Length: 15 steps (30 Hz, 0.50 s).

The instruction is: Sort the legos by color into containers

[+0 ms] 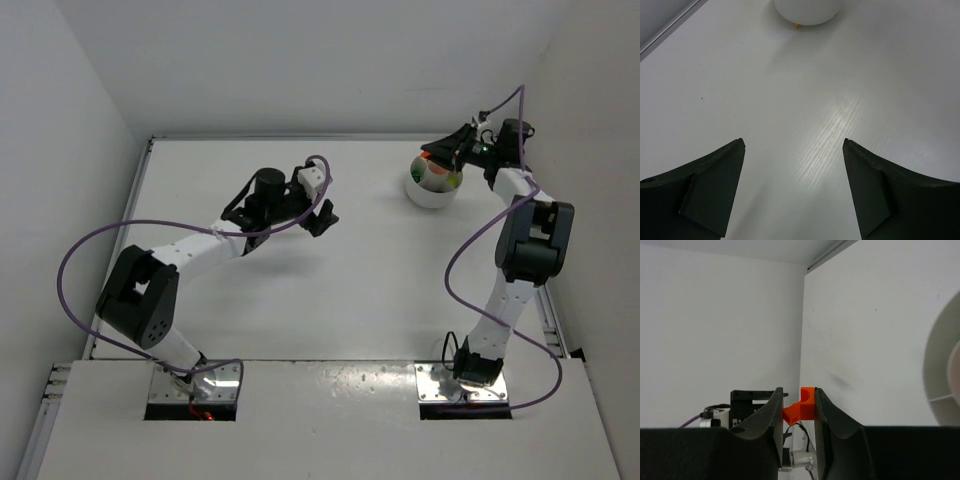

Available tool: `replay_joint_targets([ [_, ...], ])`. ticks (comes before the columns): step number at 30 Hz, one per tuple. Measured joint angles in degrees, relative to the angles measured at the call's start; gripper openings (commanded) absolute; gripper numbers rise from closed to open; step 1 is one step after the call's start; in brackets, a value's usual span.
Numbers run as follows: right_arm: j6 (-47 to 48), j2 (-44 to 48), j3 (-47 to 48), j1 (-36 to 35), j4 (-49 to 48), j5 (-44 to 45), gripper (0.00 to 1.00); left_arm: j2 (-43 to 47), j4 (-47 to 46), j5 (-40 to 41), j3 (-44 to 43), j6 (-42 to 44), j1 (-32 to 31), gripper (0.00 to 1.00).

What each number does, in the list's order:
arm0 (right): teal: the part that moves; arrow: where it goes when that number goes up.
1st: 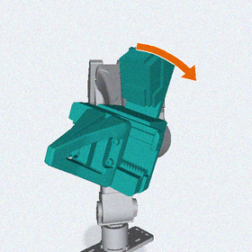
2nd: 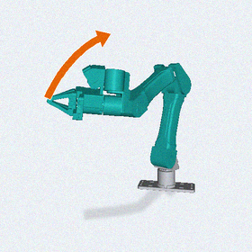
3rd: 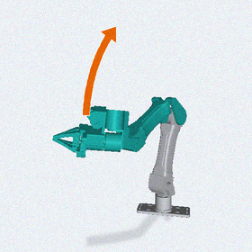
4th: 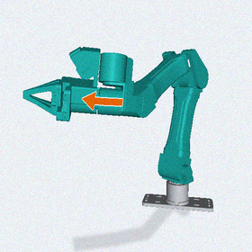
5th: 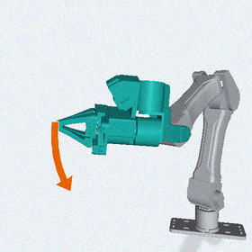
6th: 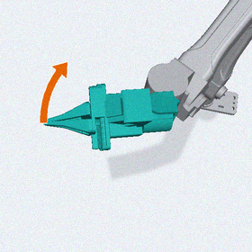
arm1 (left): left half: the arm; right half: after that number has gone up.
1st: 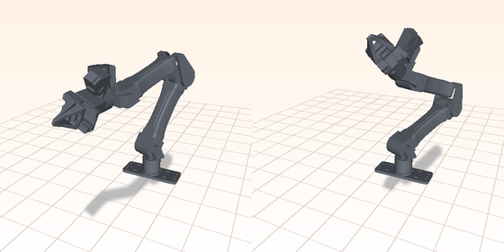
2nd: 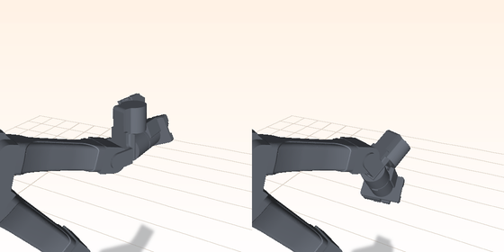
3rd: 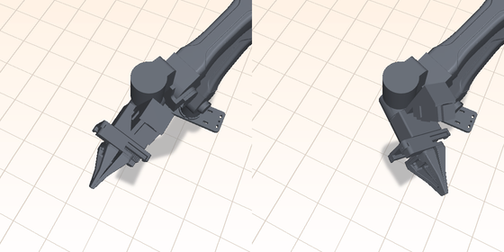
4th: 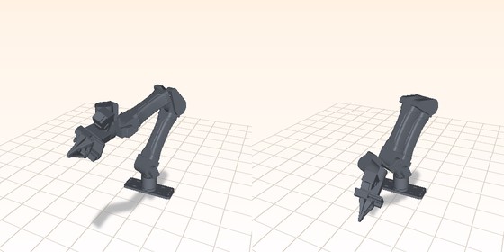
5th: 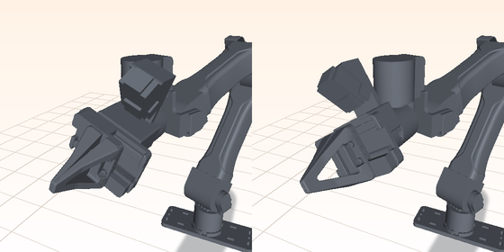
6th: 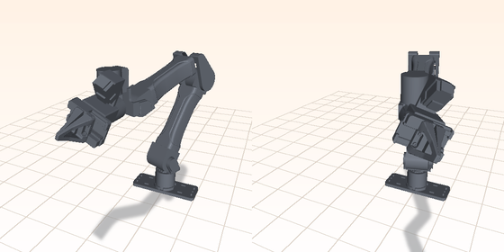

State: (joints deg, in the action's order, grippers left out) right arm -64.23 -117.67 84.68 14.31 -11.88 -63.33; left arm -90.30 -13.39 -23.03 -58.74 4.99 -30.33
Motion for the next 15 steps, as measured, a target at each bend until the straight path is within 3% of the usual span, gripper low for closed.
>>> replay_joint_targets([
  [15, 13.53, -2.40, 6.69, 2.93, 14.49, 12.85, 0.00, -0.79, -0.02, 0.35, 0.00, -0.11, 0.02, 0.85],
])
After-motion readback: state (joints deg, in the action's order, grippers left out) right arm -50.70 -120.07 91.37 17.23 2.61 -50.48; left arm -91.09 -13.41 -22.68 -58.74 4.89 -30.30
